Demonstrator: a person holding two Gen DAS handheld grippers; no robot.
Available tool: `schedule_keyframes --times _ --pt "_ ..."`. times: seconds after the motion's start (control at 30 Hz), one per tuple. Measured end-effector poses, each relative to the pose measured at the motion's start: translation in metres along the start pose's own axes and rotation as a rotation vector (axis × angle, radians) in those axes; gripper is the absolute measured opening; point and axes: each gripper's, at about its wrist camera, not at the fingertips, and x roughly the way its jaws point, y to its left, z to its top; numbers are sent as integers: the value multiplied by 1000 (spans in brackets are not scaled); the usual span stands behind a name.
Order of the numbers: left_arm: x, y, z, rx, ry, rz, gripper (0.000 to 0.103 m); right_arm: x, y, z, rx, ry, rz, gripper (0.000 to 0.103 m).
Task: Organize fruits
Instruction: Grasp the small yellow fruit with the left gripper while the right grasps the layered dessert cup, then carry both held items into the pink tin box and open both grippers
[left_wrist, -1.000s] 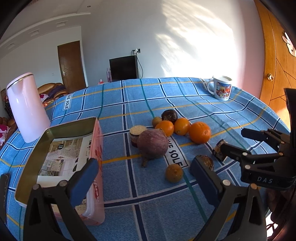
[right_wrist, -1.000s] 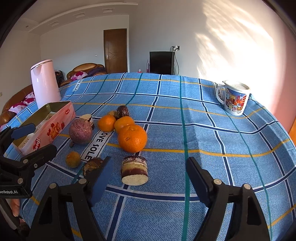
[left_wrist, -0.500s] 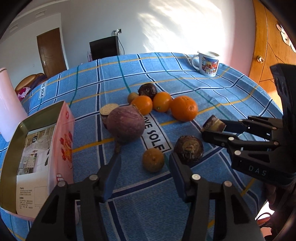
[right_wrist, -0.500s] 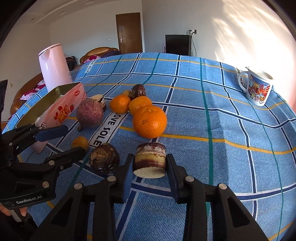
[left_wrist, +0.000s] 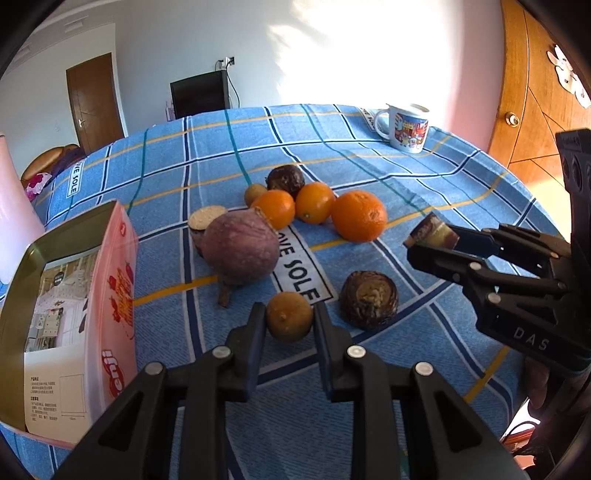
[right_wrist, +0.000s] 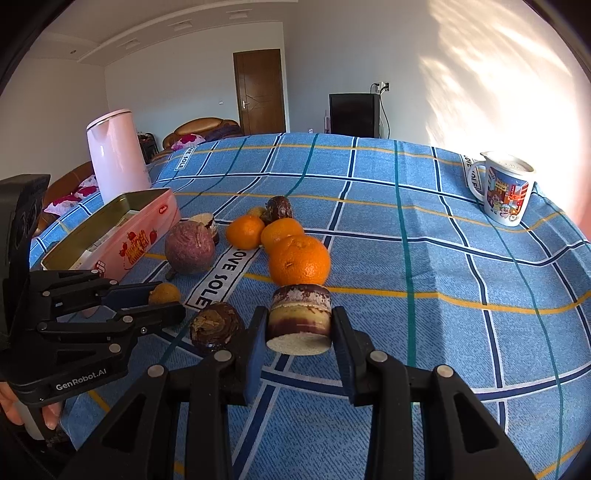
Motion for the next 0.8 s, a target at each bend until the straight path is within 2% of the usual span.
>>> schedule_keyframes --times 0.4,0.8 --pt "-16 0 -2 19 -117 64 27 -15 3 -4 -18 -97 -2 36" --pt "-25 -1 -3 20 -183 75 27 -25 7 -6 -40 -162 1 36"
